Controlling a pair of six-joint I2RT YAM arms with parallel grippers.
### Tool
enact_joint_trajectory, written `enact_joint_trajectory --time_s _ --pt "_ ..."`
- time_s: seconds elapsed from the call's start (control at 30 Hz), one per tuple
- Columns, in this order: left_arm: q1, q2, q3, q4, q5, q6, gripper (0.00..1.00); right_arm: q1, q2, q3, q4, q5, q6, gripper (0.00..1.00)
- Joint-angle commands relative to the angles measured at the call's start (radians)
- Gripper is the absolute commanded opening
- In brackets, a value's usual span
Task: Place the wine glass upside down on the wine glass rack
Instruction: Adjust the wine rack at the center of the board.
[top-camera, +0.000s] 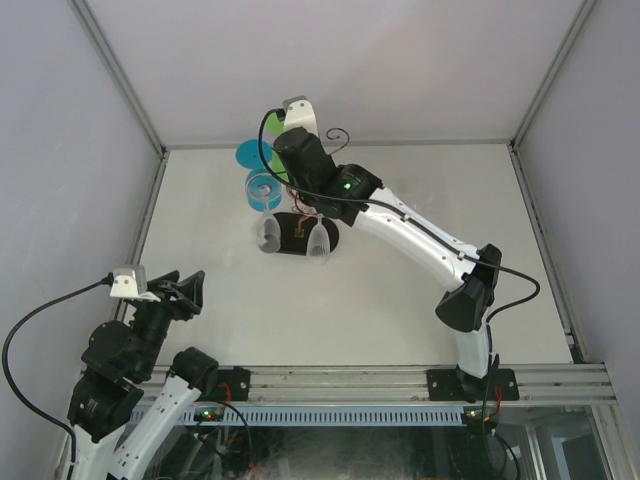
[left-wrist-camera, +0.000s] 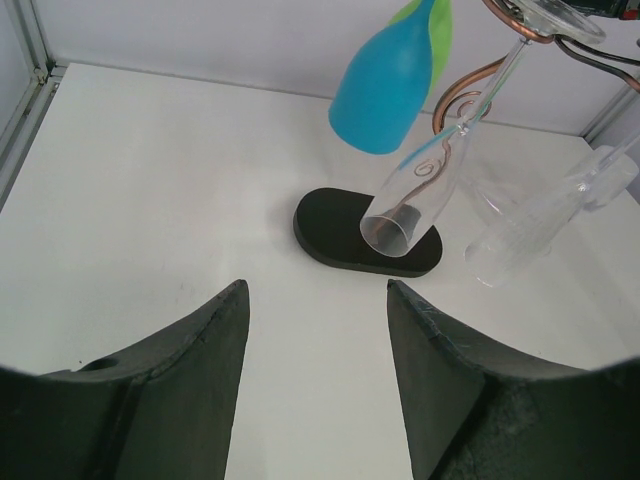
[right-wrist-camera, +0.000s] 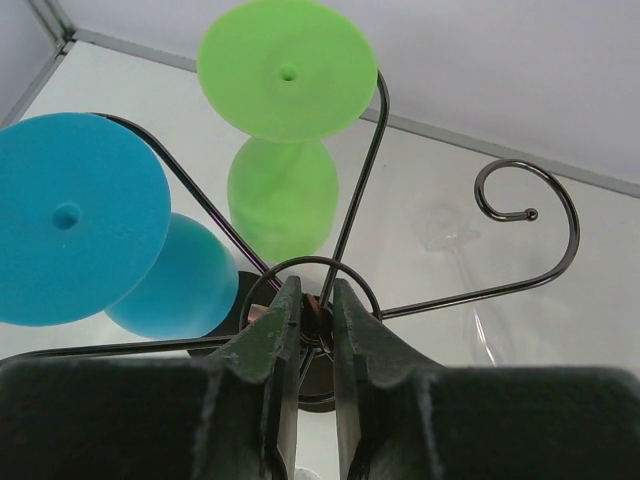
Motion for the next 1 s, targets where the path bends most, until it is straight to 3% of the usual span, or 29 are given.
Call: enact_joint_trajectory --time_s 0.0,0.27,0.63,0.97 --pt "0.009 0.002 -0.012 0.024 0.001 0.011 0.62 -0.025 -0.079 0.013 0.012 0.103 0.062 0.00" --pt "0.009 0.005 -0.013 0.024 0.002 0.011 0.62 -0.039 -0.086 0.023 -0.033 0.118 0.130 0.00" --pt "0.009 0.002 -0.012 0.024 0.000 0.011 0.62 -0.029 -0.089 0.084 -0.080 0.162 0.105 0.00" --pt "0.009 -0.003 -0.013 0.023 -0.004 0.011 0.62 -0.047 -0.036 0.124 -0.067 0.004 0.085 0.00"
